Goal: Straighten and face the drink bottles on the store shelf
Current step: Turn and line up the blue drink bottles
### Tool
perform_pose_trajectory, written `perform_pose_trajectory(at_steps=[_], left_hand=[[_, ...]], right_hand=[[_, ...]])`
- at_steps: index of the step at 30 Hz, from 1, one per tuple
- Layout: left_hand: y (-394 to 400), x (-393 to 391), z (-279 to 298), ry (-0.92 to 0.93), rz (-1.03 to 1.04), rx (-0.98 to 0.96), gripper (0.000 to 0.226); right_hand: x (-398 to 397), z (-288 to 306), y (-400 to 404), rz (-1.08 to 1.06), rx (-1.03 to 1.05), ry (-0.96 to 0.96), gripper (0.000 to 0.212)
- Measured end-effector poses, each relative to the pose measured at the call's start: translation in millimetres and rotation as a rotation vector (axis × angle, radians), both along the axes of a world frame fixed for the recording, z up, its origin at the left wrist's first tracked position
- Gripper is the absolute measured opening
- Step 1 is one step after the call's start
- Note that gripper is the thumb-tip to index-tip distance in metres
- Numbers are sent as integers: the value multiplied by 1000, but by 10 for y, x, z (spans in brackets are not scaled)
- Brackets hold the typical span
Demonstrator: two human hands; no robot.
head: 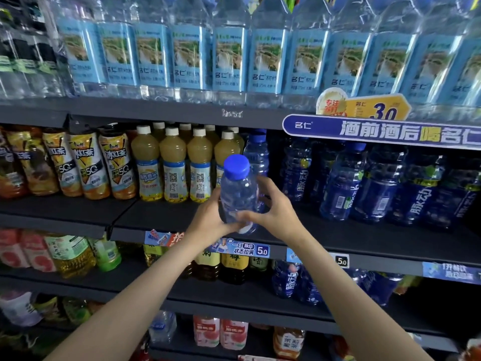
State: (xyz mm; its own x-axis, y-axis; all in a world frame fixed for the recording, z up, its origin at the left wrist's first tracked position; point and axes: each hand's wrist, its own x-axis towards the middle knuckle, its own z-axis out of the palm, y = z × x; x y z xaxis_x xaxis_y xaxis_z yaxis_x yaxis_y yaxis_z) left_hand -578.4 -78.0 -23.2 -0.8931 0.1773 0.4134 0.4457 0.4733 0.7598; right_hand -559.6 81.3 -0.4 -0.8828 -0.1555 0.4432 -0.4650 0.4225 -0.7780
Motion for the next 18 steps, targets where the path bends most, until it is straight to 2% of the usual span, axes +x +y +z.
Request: perform_pose_trajectory(at_steps=[3, 6, 8, 10, 14, 18], left_hand=[[-87, -168, 47, -59, 32, -26, 68], [-129, -347, 99, -92, 72, -125, 62], [-122, -445, 131, -161, 100, -172, 61], [-102, -546, 151, -209, 120, -186, 61], [-45, -643, 245, -213, 132, -267, 54], [-41, -677, 245, -205, 118, -276, 58]], right_hand=[[-229, -56, 258, -78, -79, -105, 56], [-489, -168, 605, -398, -165, -103, 45], [-670, -221, 787, -583, -139, -112, 49], [-839, -221, 862, -679, -77, -135, 57], [-1167, -147, 821, -729, -51, -190, 79], [-1464, -167, 760, -735, -125, -229, 84]])
